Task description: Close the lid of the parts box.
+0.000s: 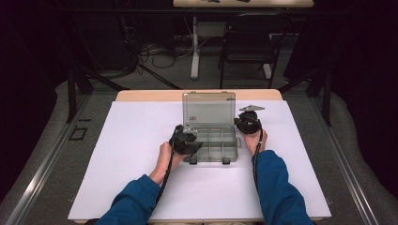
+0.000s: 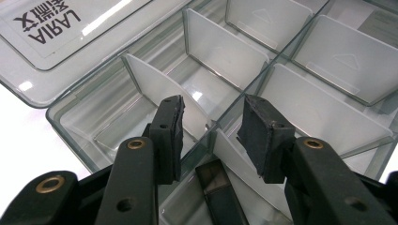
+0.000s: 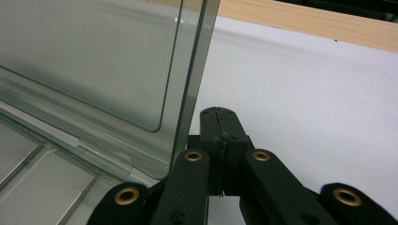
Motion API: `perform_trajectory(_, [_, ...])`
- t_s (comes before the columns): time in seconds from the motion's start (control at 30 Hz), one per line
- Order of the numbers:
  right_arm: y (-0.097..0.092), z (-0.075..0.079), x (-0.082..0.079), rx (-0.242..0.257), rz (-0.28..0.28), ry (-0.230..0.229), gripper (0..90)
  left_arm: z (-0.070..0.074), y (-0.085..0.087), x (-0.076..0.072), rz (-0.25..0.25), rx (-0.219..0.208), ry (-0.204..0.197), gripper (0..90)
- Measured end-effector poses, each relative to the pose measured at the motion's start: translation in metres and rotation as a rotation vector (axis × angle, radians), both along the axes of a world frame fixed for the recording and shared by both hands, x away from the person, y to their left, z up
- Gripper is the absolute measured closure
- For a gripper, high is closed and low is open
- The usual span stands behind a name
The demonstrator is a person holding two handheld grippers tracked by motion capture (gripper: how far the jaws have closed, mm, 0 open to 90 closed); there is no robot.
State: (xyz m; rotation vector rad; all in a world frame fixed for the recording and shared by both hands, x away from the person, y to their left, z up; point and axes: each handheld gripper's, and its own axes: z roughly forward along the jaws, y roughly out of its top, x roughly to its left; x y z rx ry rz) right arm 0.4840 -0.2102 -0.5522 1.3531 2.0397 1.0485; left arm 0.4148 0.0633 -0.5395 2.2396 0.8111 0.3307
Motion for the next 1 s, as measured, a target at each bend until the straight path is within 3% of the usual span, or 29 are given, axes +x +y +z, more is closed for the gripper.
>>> perform_trajectory(1.0, [0.0010, 0.0073, -0.0067, -0.008, -0.003, -0.077, 90.0, -0.0001, 0.0012, 0.0018, -0.003, -0.009, 0.010, 57.7])
